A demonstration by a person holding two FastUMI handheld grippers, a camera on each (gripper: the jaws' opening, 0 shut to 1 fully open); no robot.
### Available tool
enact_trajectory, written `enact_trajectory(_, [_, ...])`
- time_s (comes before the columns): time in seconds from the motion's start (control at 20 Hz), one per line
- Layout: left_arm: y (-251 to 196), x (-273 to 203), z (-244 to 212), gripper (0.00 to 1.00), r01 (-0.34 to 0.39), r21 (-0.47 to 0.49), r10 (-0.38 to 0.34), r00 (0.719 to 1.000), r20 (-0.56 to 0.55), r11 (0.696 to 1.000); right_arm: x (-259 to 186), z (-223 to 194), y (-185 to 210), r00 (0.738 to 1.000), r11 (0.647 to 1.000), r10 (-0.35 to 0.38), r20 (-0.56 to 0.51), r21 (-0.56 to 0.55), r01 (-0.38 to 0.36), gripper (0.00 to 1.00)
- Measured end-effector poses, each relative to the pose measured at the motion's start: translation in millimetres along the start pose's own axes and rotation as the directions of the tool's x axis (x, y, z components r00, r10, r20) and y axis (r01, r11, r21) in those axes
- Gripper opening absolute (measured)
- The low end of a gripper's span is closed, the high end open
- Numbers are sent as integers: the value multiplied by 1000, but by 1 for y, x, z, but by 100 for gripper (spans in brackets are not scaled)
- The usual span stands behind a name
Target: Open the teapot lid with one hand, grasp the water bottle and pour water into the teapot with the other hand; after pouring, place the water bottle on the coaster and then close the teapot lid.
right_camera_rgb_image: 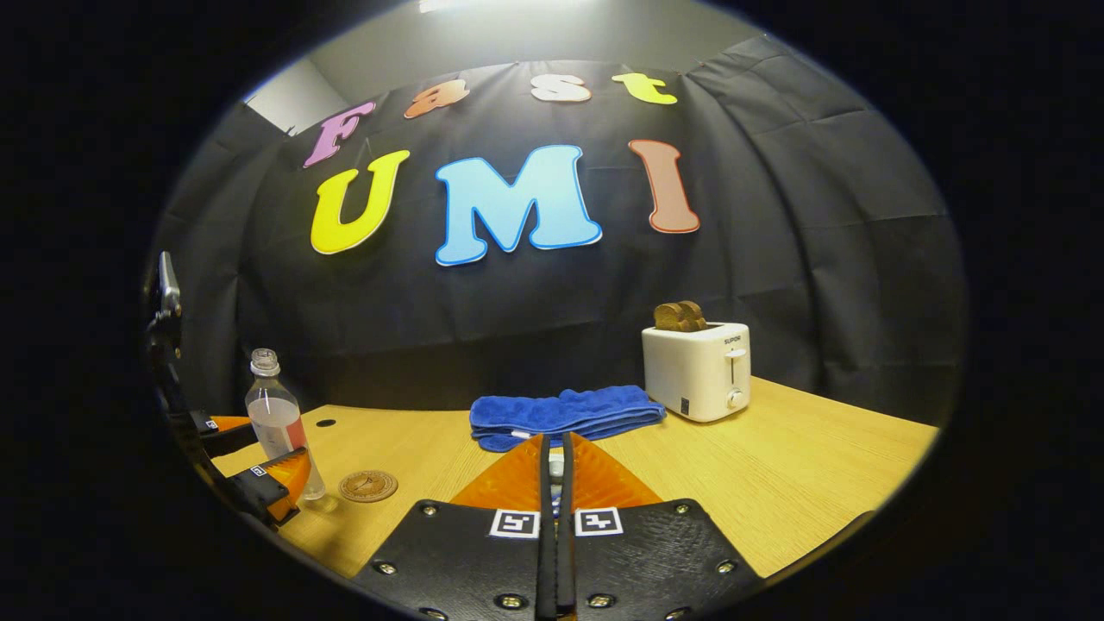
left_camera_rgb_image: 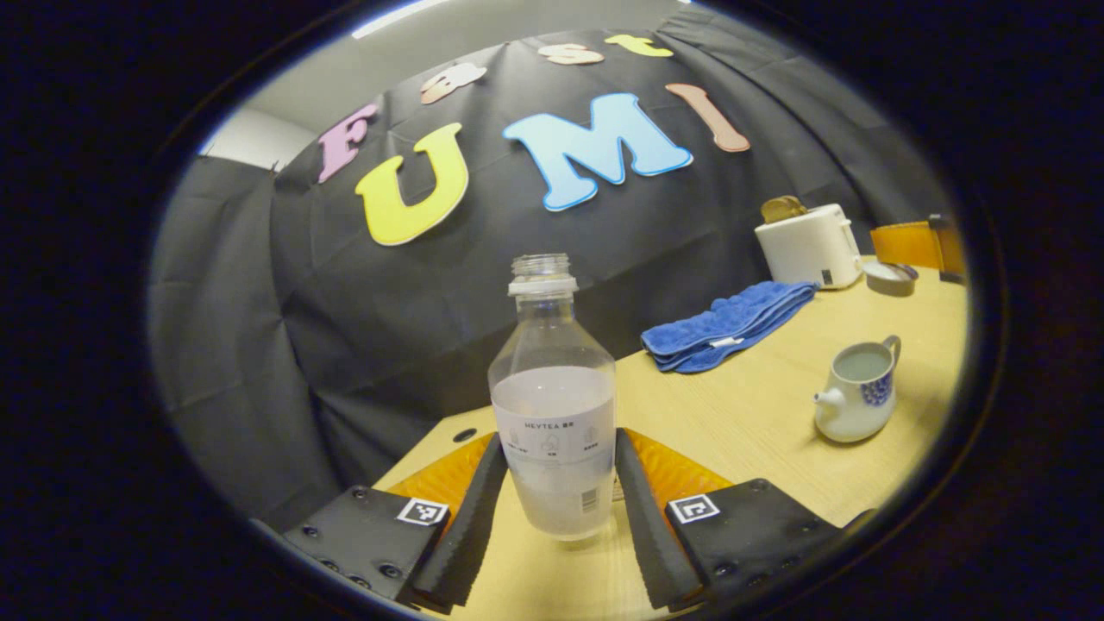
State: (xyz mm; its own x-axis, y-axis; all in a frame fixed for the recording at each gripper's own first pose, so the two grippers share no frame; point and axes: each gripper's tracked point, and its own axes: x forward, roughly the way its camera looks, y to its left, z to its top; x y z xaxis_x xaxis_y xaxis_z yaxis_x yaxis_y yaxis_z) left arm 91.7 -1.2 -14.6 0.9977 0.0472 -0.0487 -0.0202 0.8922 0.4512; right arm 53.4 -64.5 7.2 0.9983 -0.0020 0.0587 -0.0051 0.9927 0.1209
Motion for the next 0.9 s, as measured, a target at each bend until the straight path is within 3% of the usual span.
enact_trajectory(0.2, [-10, -2, 19, 83, 6, 189, -14, 999, 41, 982, -2, 3, -21, 999, 999, -46, 10, 10, 46, 1])
enact_trajectory(0.4, [-28, -2, 31, 84, 32, 312, -51, 997, 52, 950, -6, 5, -37, 997, 997, -73, 21, 23, 73, 1])
enact_trajectory(0.65, [-44, -2, 48, 84, 30, 509, -80, 994, 77, 861, -11, 4, -58, 994, 994, -104, 22, 40, 103, 1])
enact_trajectory(0.9, [-59, -6, 56, 83, 42, 630, -112, 991, 72, 775, -15, 4, -71, 993, 990, -117, 20, 81, 115, 1])
